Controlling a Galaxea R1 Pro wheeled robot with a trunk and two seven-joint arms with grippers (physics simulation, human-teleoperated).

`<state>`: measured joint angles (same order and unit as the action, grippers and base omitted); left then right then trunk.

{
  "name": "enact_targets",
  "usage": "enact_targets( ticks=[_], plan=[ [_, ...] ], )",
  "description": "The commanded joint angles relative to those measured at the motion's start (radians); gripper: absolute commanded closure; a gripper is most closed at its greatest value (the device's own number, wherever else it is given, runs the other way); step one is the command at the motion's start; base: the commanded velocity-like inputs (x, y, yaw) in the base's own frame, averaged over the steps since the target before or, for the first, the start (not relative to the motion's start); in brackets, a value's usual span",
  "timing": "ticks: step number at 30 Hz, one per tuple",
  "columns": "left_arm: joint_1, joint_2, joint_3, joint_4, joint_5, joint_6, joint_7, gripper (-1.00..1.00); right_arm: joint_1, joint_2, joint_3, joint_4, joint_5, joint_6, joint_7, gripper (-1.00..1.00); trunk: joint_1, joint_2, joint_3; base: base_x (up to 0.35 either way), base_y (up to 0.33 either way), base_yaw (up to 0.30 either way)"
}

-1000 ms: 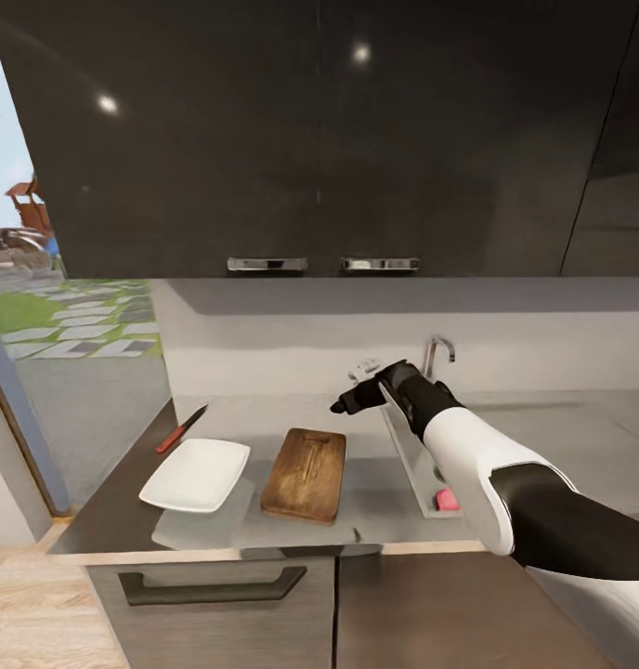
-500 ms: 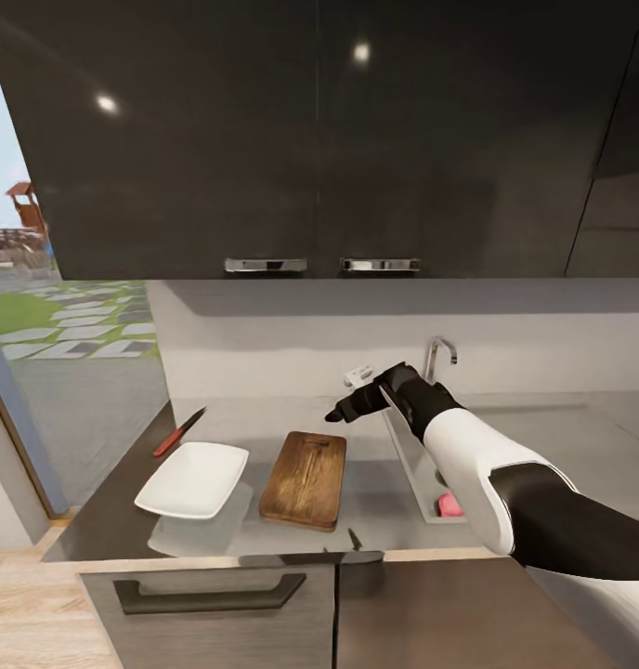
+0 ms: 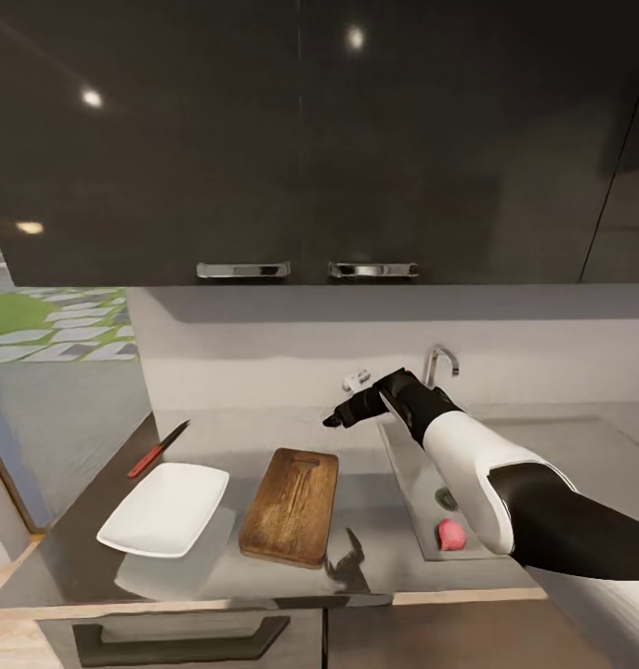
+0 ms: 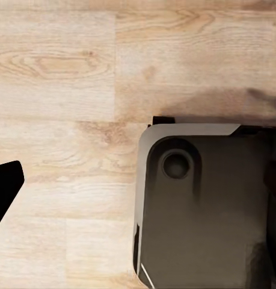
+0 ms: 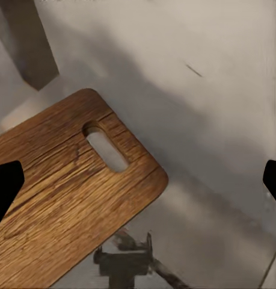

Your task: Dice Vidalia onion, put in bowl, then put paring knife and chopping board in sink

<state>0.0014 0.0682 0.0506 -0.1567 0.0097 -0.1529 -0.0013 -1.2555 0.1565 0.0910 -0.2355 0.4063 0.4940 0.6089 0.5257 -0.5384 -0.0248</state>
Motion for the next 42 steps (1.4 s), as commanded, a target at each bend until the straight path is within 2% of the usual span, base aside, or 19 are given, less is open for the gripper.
enact_targets(
  ticks=[1, 6, 10, 12, 20, 34, 42],
  plan=[
    [0.0, 0.0, 0.005, 0.002, 0.001, -0.001, -0.001, -1.0, 0.0, 0.0, 0.005, -0.001, 0.004, 0.003, 0.008, -1.0, 0.001, -0.002, -0.002, 0.256, -0.02, 0.0],
    [0.0, 0.0, 0.006, 0.041, 0.001, 0.001, 0.0, -1.0, 0.003, 0.0, 0.007, 0.0, 0.005, -0.007, 0.04, -1.0, 0.001, -0.002, -0.002, 0.118, -0.008, 0.0],
    [0.0, 0.001, 0.006, 0.105, 0.002, -0.001, 0.0, -1.0, 0.009, 0.001, 0.008, 0.001, 0.008, -0.069, 0.076, -1.0, 0.001, -0.002, -0.002, 0.018, -0.001, 0.0],
    [0.0, 0.001, 0.006, 0.116, 0.001, -0.001, 0.002, -1.0, 0.01, 0.001, 0.008, 0.002, 0.012, -0.077, 0.078, -1.0, 0.001, -0.002, -0.002, 0.003, 0.0, 0.0],
    [0.0, -0.001, 0.007, 0.126, 0.001, -0.003, 0.003, -1.0, 0.013, 0.0, 0.009, 0.02, 0.017, -0.085, 0.08, -1.0, 0.001, -0.002, -0.005, 0.001, 0.0, 0.054],
    [0.0, -0.004, 0.004, 0.128, 0.001, -0.004, 0.003, -1.0, 0.014, 0.0, 0.008, 0.029, 0.018, -0.093, 0.078, -1.0, 0.001, -0.002, -0.02, 0.0, 0.0, 0.158],
    [0.0, -0.003, 0.003, 0.128, 0.001, -0.005, 0.003, -1.0, 0.016, 0.0, 0.008, 0.03, 0.018, -0.104, 0.08, -1.0, 0.001, -0.002, -0.023, 0.077, -0.106, 0.064]
  ],
)
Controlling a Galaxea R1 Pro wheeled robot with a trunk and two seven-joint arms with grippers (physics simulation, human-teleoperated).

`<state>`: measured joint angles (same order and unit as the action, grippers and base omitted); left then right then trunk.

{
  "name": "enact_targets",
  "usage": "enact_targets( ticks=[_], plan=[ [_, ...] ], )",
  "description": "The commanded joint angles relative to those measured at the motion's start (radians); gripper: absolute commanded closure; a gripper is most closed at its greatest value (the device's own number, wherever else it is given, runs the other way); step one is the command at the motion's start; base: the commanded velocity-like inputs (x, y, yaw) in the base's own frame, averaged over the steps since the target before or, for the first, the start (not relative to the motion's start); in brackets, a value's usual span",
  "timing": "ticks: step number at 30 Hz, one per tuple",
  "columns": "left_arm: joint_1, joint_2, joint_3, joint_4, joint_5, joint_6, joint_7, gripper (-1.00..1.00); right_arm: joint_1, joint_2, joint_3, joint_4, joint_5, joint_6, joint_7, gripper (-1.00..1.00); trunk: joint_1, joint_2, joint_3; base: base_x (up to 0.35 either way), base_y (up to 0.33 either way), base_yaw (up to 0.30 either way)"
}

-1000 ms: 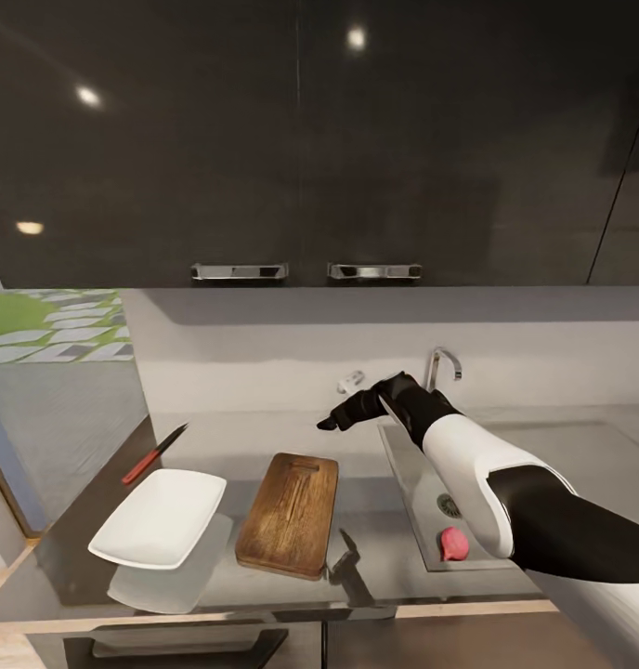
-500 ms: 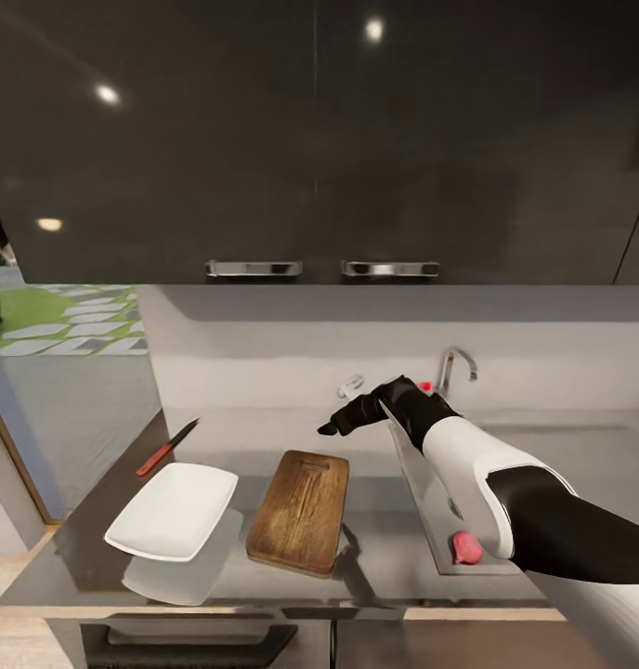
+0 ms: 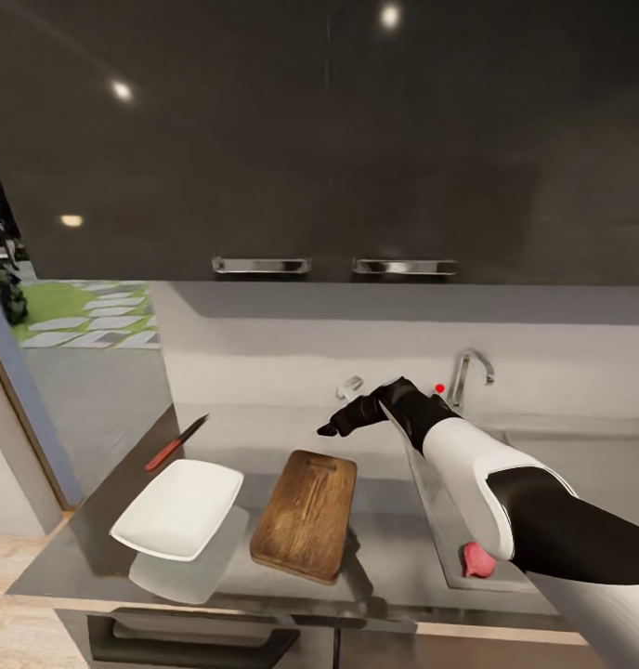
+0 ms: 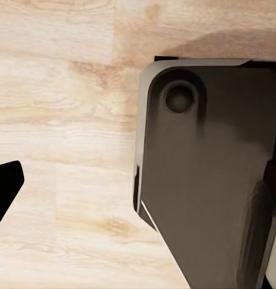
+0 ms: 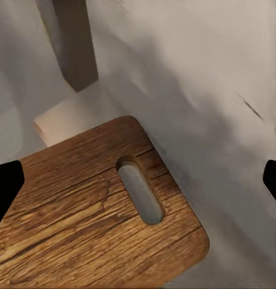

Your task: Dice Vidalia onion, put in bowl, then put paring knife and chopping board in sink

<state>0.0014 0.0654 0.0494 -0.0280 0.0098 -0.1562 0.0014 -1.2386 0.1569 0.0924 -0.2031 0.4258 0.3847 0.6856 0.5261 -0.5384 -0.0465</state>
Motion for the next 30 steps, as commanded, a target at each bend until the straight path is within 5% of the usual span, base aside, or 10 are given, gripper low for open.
enact_targets(
  ticks=[1, 30],
  plan=[
    [0.0, 0.0, 0.004, -0.001, 0.001, -0.002, 0.0, -1.0, 0.002, -0.001, 0.006, 0.002, -0.002, 0.005, 0.003, -1.0, 0.001, -0.002, -0.002, 0.07, -0.1, 0.006],
    [0.0, 0.0, 0.005, -0.001, 0.001, -0.002, 0.0, -1.0, 0.01, -0.002, 0.006, 0.091, -0.001, -0.046, 0.003, -1.0, 0.001, -0.002, -0.034, 0.03, -0.025, 0.0]
  ],
)
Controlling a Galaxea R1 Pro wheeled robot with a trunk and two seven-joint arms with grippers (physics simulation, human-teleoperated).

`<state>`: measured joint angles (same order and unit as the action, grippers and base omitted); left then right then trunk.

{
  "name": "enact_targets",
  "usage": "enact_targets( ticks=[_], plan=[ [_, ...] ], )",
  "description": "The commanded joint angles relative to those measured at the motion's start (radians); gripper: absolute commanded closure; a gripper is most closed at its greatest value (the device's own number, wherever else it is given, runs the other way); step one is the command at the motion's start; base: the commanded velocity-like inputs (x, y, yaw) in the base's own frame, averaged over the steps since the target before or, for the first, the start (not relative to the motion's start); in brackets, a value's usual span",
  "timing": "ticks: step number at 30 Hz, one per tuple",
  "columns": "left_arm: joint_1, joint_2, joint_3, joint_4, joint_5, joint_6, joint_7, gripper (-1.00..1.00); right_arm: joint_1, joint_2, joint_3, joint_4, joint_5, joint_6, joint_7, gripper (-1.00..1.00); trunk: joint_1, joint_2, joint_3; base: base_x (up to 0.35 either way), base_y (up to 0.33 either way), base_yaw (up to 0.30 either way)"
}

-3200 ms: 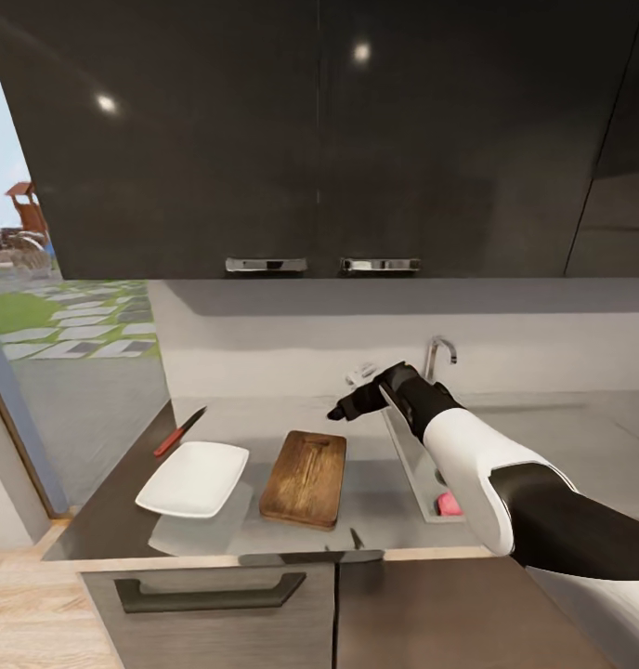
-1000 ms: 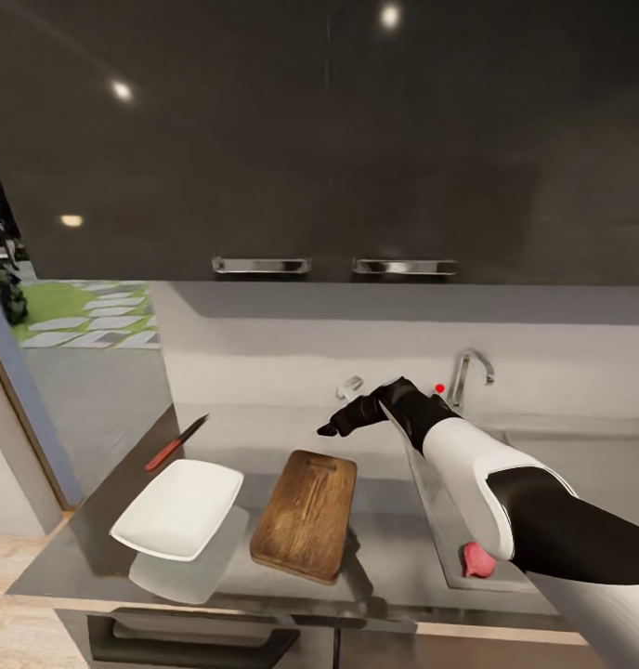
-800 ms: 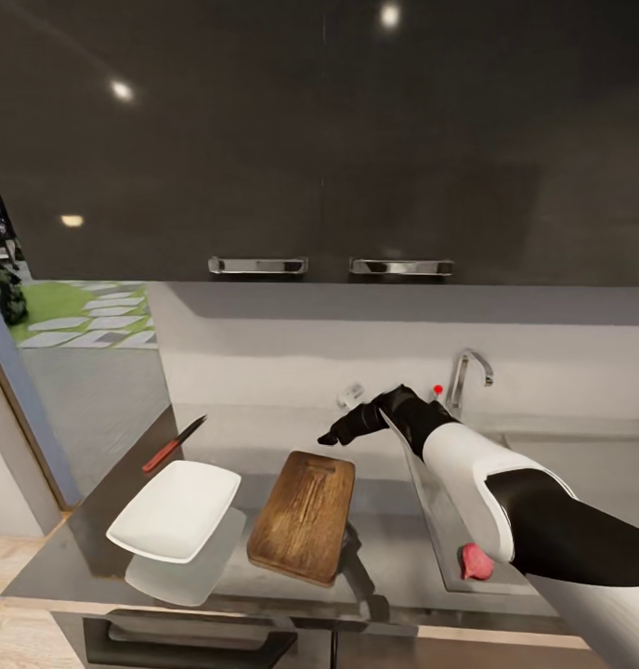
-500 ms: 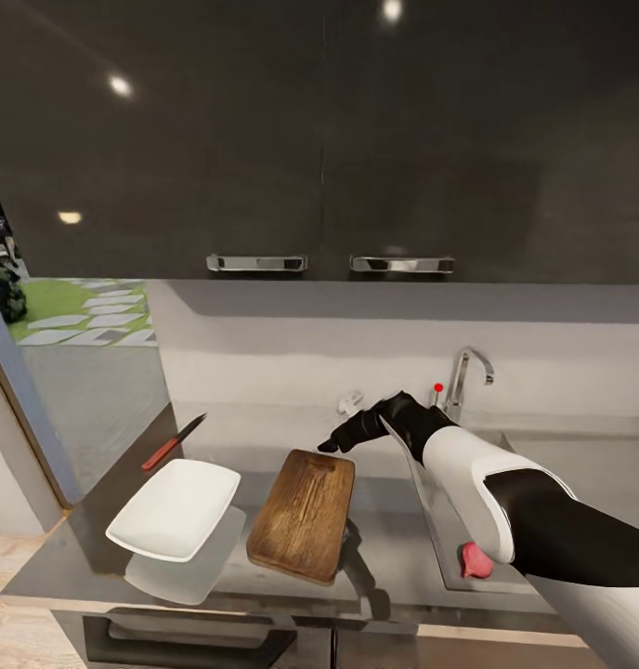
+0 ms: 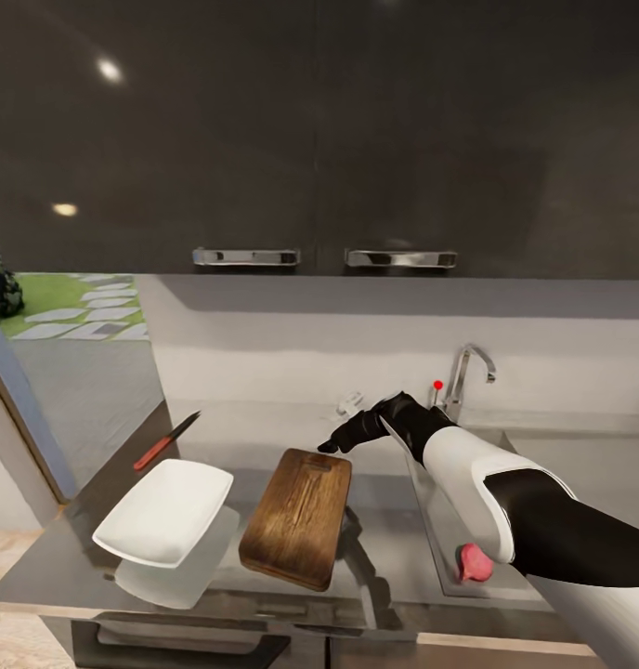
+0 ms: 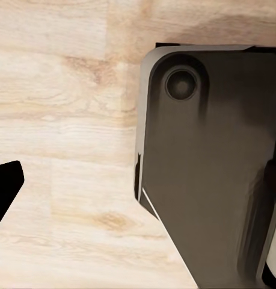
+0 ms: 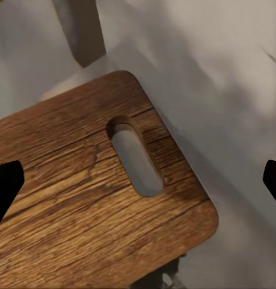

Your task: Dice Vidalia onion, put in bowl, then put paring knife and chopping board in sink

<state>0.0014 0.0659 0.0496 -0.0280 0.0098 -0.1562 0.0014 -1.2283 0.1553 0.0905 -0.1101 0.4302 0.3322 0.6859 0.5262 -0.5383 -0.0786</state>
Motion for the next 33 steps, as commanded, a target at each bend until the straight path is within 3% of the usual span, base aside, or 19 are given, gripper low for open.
enact_targets(
  ticks=[1, 14, 33],
  plan=[
    [0.0, 0.0, 0.004, -0.001, 0.001, -0.002, 0.0, -1.0, 0.0, 0.0, 0.008, -0.002, -0.005, 0.007, 0.003, -1.0, 0.0, -0.002, -0.003, 0.025, -0.023, 0.0],
    [0.0, 0.001, 0.005, -0.001, 0.001, -0.001, -0.002, -1.0, 0.0, 0.002, 0.009, 0.009, -0.005, -0.001, 0.003, -1.0, 0.0, -0.002, -0.014, 0.01, -0.004, 0.0],
    [0.0, 0.002, 0.005, -0.001, 0.001, -0.002, -0.005, -1.0, 0.0, 0.003, 0.009, 0.021, -0.005, -0.022, 0.003, -1.0, 0.0, -0.002, -0.014, 0.129, -0.077, 0.0]
  ],
)
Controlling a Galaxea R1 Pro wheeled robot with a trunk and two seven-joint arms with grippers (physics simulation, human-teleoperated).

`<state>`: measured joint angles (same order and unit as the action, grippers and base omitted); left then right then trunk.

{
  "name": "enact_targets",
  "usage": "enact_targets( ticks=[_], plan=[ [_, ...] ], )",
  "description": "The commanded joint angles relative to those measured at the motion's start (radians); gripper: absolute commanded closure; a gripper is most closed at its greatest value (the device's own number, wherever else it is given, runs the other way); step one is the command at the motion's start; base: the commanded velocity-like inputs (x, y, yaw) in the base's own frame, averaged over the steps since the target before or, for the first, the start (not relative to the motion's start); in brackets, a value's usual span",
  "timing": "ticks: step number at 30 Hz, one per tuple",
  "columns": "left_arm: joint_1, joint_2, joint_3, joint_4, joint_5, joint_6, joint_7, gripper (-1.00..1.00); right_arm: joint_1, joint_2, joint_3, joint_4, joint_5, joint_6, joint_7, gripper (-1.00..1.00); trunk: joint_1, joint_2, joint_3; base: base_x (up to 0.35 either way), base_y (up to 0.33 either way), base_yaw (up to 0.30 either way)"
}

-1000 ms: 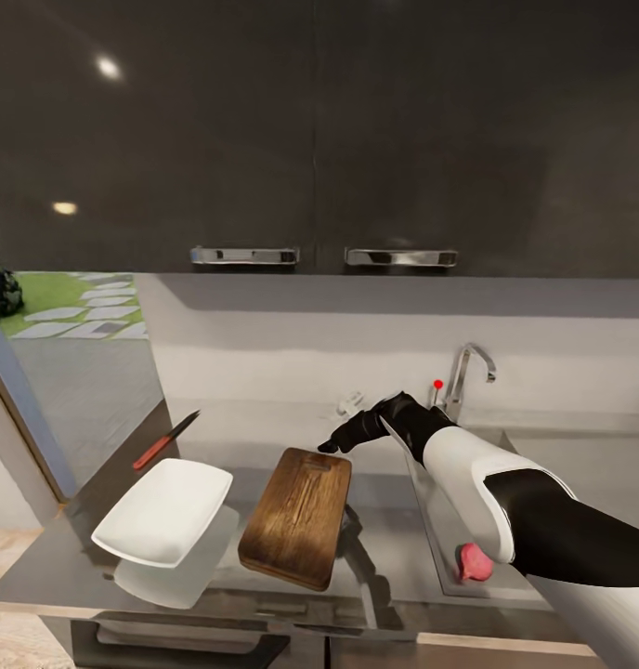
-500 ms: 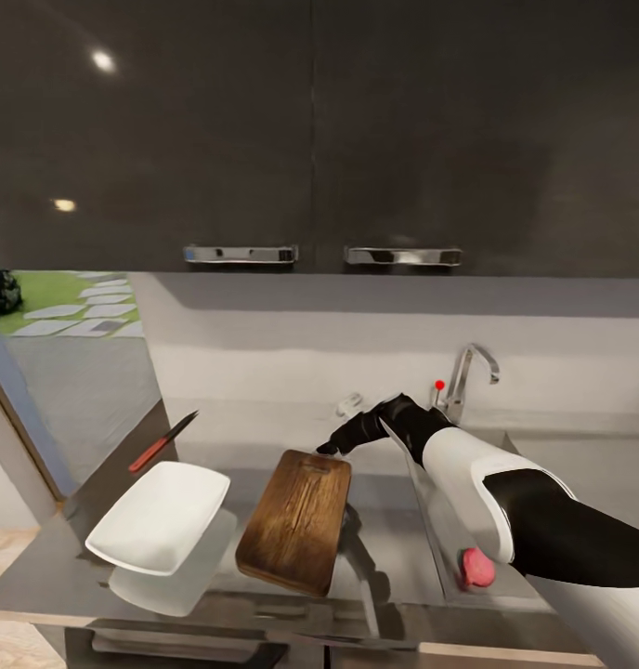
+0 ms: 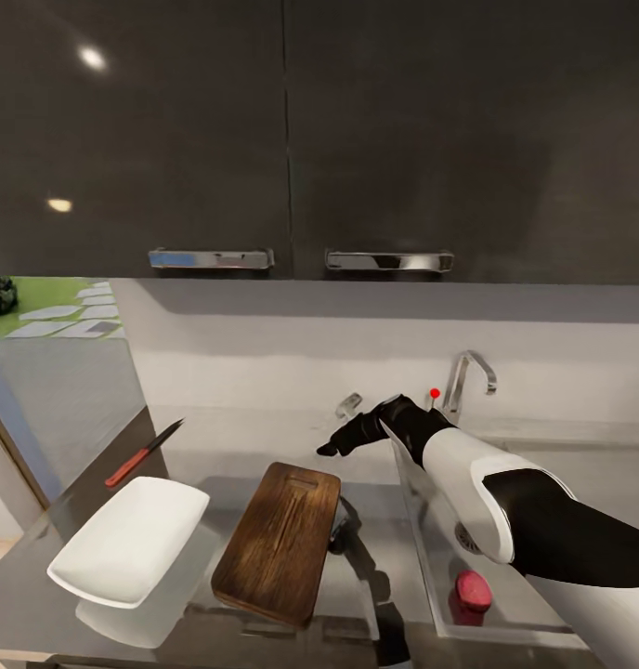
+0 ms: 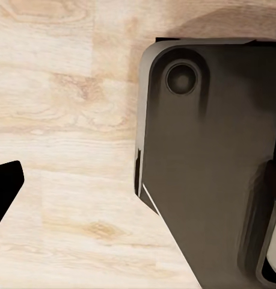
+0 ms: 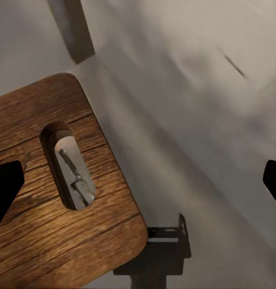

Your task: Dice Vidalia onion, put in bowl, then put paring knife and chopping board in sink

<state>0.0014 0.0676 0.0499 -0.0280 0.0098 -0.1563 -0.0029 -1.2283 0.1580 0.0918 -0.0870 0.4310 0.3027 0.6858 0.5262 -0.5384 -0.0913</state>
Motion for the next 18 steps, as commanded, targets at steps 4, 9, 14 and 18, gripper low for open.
enact_targets(
  ticks=[4, 9, 14, 18],
  plan=[
    [0.0, 0.0, 0.005, -0.001, 0.001, -0.002, -0.001, -1.0, 0.0, 0.0, 0.008, 0.004, -0.006, 0.007, 0.003, -1.0, 0.0, -0.002, -0.003, 0.006, -0.005, 0.0],
    [0.0, 0.0, 0.004, -0.001, 0.001, -0.002, -0.001, -1.0, 0.0, 0.001, 0.008, 0.005, -0.006, 0.007, 0.003, -1.0, 0.0, -0.002, -0.009, 0.001, -0.001, 0.0],
    [0.0, 0.0, 0.004, -0.001, 0.001, -0.002, -0.002, -1.0, 0.0, 0.001, 0.008, 0.006, -0.006, 0.007, 0.003, -1.0, 0.0, -0.002, -0.017, 0.0, 0.0, 0.0],
    [0.0, 0.0, 0.004, -0.001, 0.001, -0.002, -0.002, -1.0, 0.0, 0.001, 0.009, 0.006, -0.006, 0.007, 0.003, -1.0, 0.0, -0.002, -0.023, 0.016, 0.0, 0.0]
  ],
)
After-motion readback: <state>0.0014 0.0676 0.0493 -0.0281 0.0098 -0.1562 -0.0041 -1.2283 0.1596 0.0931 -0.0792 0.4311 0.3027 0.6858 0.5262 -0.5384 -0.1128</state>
